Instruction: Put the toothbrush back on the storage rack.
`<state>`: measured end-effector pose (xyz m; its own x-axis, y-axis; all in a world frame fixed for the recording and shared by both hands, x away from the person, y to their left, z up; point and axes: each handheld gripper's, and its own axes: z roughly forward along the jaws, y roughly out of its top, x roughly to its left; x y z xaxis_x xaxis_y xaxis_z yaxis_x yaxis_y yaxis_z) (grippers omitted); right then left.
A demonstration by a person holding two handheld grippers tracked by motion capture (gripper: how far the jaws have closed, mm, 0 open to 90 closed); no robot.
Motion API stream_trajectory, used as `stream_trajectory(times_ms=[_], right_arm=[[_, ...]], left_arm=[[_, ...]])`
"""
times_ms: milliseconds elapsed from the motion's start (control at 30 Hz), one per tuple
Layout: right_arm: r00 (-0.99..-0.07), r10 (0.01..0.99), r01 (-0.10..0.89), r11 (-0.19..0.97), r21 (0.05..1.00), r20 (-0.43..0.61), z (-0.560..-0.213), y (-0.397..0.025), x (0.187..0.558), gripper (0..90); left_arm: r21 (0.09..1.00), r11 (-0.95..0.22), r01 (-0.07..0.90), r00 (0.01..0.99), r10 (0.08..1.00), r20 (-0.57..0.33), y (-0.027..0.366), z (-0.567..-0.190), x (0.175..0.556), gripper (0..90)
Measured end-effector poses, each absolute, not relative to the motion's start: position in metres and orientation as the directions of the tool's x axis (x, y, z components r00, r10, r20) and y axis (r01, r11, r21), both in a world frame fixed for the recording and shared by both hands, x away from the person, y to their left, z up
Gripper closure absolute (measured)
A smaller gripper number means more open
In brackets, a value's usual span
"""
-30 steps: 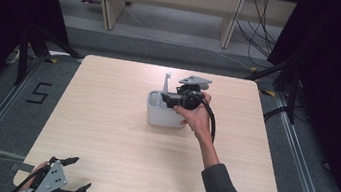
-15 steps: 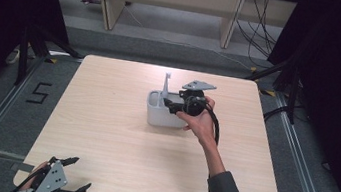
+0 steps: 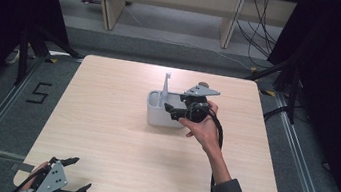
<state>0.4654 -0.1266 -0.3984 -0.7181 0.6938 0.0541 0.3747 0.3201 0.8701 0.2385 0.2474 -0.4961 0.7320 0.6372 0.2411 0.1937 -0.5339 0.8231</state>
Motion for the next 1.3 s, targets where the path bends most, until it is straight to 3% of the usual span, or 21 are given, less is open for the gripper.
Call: stream_trajectory(times_ms=[100, 600, 633, 1300], right_arm=[[-0.736, 0.676, 0.341, 0.339, 0.877, 0.025, -0.398, -0.129, 0.465, 30.8], [-0.717, 0.697, 0.358, 0.331, 0.873, 0.030, -0.399, -0.143, 0.452, 29.5], [-0.713, 0.698, 0.383, 0.311, 0.870, 0.064, -0.400, -0.142, 0.450, 29.3], [-0.714, 0.699, 0.386, 0.344, 0.856, 0.042, -0.404, -0.163, 0.434, 27.9]], left_arm=[[0.836, -0.514, 0.191, 0.725, 0.648, 0.233, 0.246, -0.497, 0.238, 14.8], [0.833, -0.519, 0.191, 0.727, 0.645, 0.236, 0.247, -0.496, 0.238, 14.9], [0.834, -0.519, 0.190, 0.726, 0.646, 0.237, 0.247, -0.496, 0.238, 14.9], [0.831, -0.523, 0.189, 0.727, 0.643, 0.240, 0.247, -0.496, 0.237, 14.9]])
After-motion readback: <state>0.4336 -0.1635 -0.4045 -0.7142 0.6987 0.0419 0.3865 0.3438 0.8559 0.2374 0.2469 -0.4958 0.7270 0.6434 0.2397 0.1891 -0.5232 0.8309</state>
